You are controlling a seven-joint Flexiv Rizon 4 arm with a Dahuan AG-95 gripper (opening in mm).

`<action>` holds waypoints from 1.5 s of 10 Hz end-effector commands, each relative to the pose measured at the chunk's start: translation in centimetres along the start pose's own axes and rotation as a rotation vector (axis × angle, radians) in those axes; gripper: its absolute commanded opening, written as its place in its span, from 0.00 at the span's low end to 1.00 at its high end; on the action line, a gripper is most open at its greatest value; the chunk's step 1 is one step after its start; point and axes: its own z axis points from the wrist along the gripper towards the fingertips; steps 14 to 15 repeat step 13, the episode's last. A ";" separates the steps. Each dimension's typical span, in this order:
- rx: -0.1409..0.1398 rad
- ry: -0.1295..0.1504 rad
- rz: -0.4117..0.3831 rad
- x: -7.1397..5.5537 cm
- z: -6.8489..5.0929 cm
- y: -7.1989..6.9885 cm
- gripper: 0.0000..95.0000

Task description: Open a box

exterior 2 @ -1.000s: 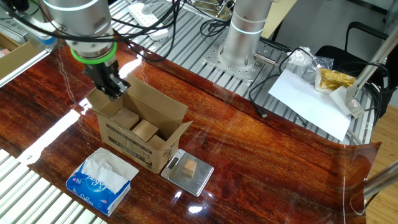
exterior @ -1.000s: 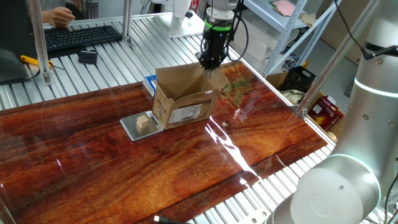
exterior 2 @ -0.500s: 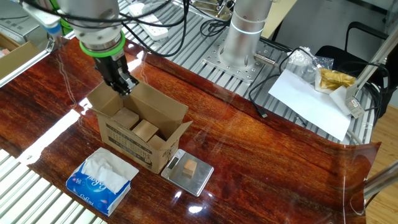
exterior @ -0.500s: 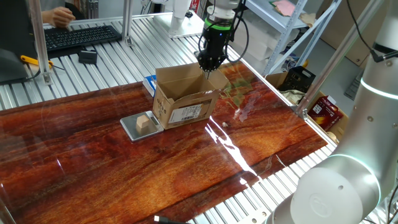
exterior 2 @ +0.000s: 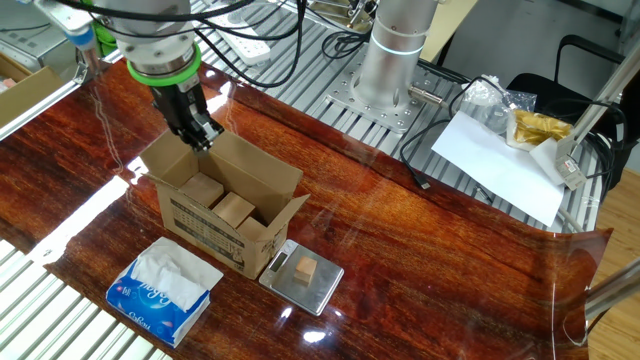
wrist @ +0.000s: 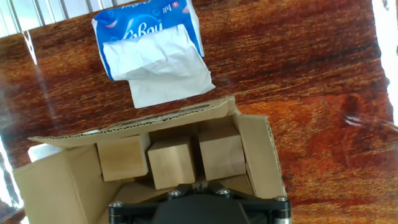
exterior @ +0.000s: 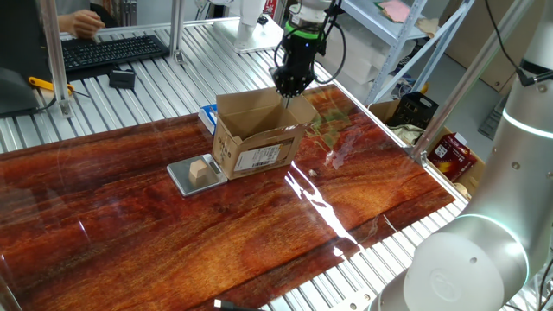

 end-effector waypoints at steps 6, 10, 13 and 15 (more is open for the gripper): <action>-0.011 -0.004 -0.003 -1.3 -2.2 -0.1 0.00; -0.003 0.002 0.010 -1.5 -2.5 -0.2 0.00; 0.008 0.003 0.016 -1.7 -2.6 -0.3 0.00; 0.008 0.003 0.016 -1.7 -2.6 -0.3 0.00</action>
